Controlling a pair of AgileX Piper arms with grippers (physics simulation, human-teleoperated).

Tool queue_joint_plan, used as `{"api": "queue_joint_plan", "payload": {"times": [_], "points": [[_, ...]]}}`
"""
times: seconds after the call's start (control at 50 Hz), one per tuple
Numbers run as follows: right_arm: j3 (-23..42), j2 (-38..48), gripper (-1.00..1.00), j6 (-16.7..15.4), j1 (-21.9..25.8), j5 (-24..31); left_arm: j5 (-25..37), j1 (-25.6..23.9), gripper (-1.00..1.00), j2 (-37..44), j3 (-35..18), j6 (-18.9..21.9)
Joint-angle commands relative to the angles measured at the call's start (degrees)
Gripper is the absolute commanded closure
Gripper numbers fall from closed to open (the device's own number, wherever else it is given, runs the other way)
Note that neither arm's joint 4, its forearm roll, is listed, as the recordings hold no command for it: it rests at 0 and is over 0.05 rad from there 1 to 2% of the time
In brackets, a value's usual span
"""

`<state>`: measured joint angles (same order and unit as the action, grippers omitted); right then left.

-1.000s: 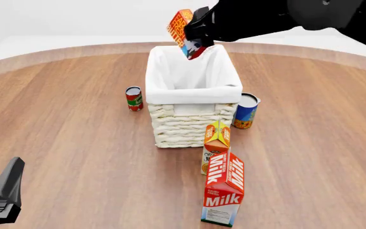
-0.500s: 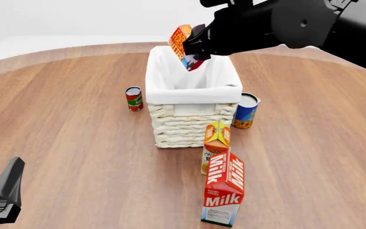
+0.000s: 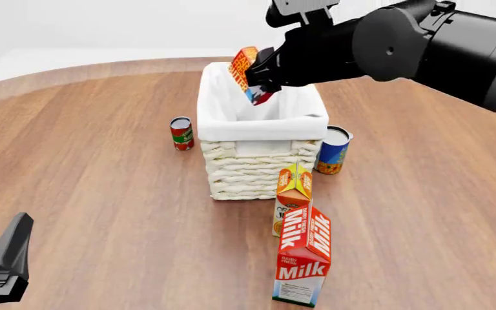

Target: Pick up the butter and put it in the basket.

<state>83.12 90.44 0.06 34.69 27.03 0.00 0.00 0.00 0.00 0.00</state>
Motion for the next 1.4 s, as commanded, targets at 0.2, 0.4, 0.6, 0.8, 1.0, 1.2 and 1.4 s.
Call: {"api": "queue_joint_plan", "payload": {"times": [0.2, 0.4, 0.6, 0.8, 1.0, 1.2, 1.4], "points": [[-0.9, 1.0, 1.00, 1.1, -0.5, -3.1, 0.0, 0.0, -1.00, 0.0, 0.0, 0.0], [-1.1, 1.8, 1.00, 1.1, -0.9, -4.0, 0.0, 0.0, -1.00, 0.0, 0.0, 0.0], [1.8, 2.5, 1.00, 1.5, -1.7, -3.4, 0.0, 0.0, -1.00, 0.0, 0.0, 0.0], [3.1, 4.4, 1.00, 1.5, -2.6, -4.0, 0.0, 0.0, -1.00, 0.0, 0.0, 0.0], [4.0, 6.7, 1.00, 2.0, -4.0, -5.0, 0.0, 0.0, -1.00, 0.0, 0.0, 0.0], [4.4, 8.5, 1.00, 2.4, -4.8, -5.8, 0.0, 0.0, -1.00, 0.0, 0.0, 0.0], [3.7, 9.3, 1.00, 2.4, -5.1, -6.5, 0.0, 0.0, -1.00, 0.0, 0.0, 0.0]]}}
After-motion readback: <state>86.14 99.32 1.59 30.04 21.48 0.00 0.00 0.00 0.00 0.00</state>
